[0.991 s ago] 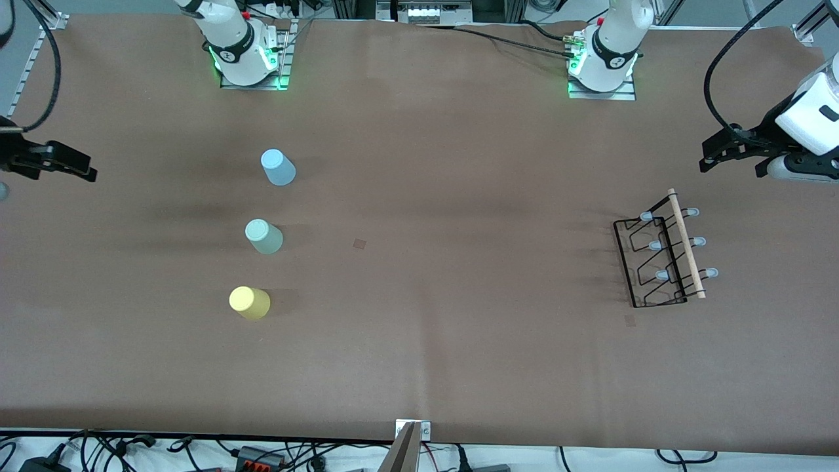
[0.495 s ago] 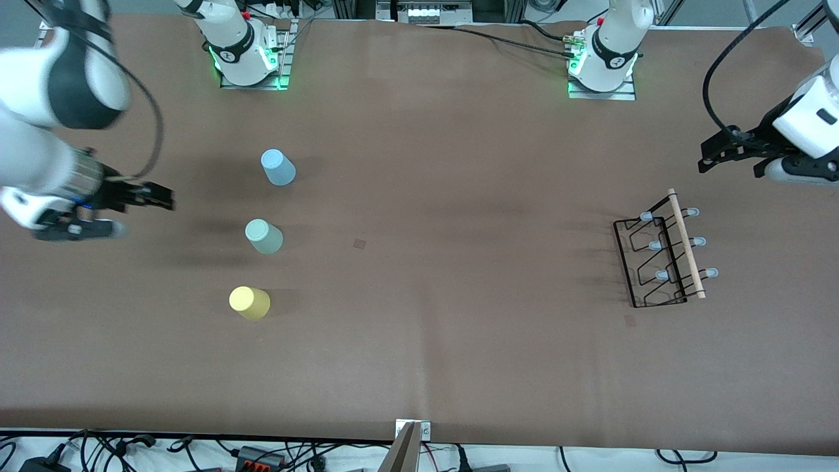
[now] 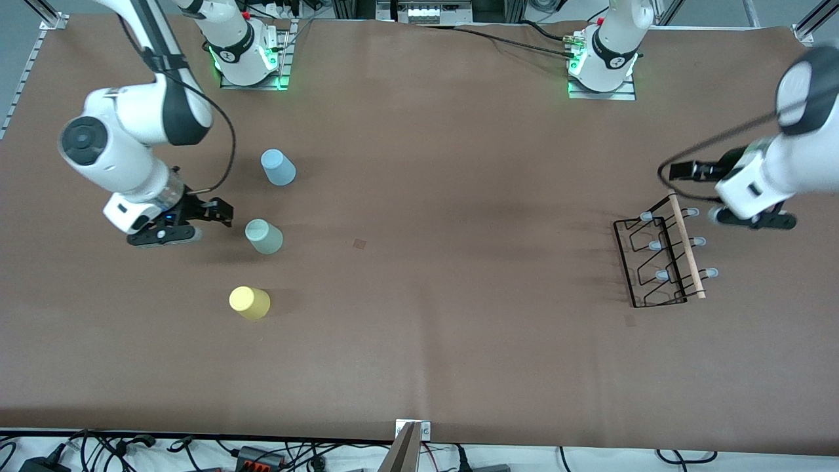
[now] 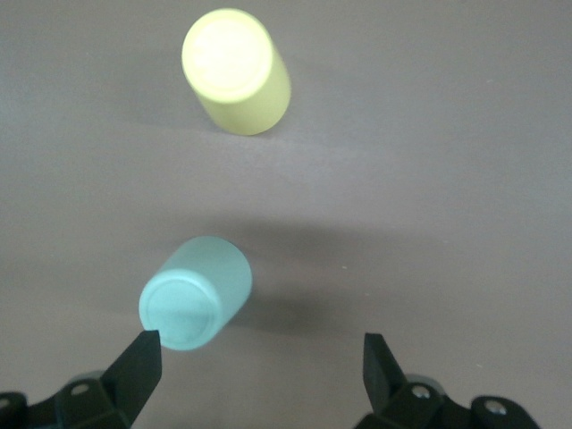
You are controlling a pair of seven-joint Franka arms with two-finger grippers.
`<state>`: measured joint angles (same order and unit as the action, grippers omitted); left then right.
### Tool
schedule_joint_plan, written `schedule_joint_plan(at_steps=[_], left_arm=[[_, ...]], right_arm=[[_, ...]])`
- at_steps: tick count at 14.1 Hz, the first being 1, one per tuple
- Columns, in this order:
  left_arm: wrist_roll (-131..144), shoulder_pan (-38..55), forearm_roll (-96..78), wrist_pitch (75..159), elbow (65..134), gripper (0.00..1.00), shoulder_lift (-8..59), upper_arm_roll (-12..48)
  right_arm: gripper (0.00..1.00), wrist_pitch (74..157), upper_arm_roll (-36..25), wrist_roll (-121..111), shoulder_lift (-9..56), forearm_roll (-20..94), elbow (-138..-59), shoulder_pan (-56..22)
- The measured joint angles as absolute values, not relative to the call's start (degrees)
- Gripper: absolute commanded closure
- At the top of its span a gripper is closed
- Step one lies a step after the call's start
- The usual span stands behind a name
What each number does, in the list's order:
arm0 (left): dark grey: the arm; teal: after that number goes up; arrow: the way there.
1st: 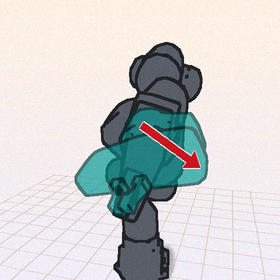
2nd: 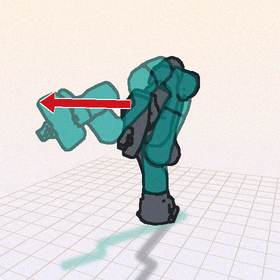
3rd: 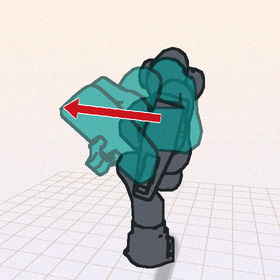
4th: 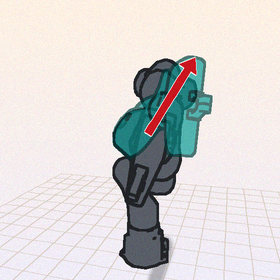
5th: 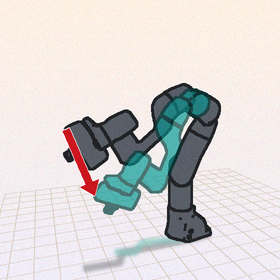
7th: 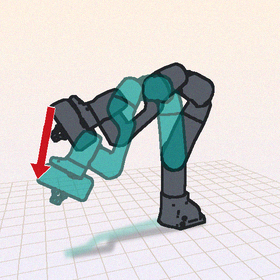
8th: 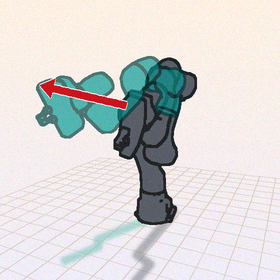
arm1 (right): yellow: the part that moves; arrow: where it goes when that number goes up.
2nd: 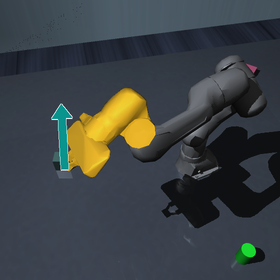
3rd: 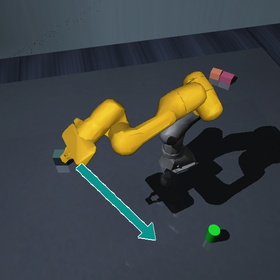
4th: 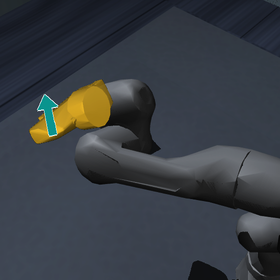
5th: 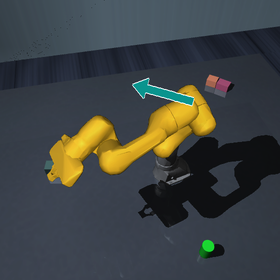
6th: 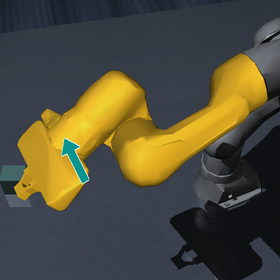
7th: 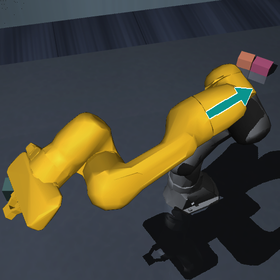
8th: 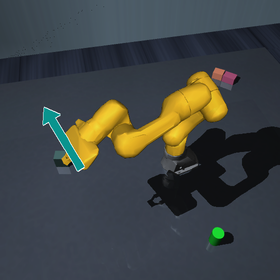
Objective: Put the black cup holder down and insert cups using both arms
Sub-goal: 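Grasp the teal cup with the right gripper while the left gripper grasps the handle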
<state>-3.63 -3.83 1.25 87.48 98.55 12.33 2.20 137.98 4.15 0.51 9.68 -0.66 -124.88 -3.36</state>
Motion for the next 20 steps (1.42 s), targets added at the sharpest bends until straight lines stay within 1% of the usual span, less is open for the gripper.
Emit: schedule_joint_plan(at_steps=[2, 4, 6, 8, 11, 14, 18, 20], left_arm=[[-3.6, -5.3, 2.0, 94.3, 97.9, 0.0, 18.0, 2.0], [-3.6, -6.3, 2.0, 101.0, 97.2, 0.0, 20.5, 1.9], [-3.6, -6.8, 2.0, 107.6, 97.3, 0.0, 20.7, 1.9], [-3.5, -6.8, 2.0, 110.7, 98.2, 0.0, 20.6, 1.9], [-3.1, -6.9, 2.0, 116.8, 102.6, 0.0, 20.0, 2.0], [-1.1, -6.8, 2.0, 120.1, 106.0, 0.13, 18.9, 2.3], [-0.1, -6.8, 2.0, 120.2, 106.7, 0.31, 18.6, 2.4], [0.0, -6.9, 2.0, 120.2, 106.9, 0.38, 18.6, 2.4]], right_arm=[[0.0, 144.1, 4.2, 3.0, 11.0, -0.7, -128.3, -4.9], [0.0, 147.4, 4.3, 5.0, 12.8, -0.7, -129.5, -6.5], [0.0, 149.3, 4.3, 6.1, 14.3, -0.7, -129.7, -7.6], [0.0, 150.2, 4.3, 6.3, 15.2, -0.7, -129.7, -7.8], [0.0, 152.9, 4.2, 6.3, 16.3, -0.7, -130.6, -7.8], [0.0, 155.5, 4.2, 6.3, 17.8, -0.7, -131.5, -8.1], [0.0, 155.9, 4.2, 6.3, 18.1, -0.7, -131.5, -8.4], [0.0, 155.9, 4.2, 6.3, 18.2, -0.7, -131.5, -8.4]])
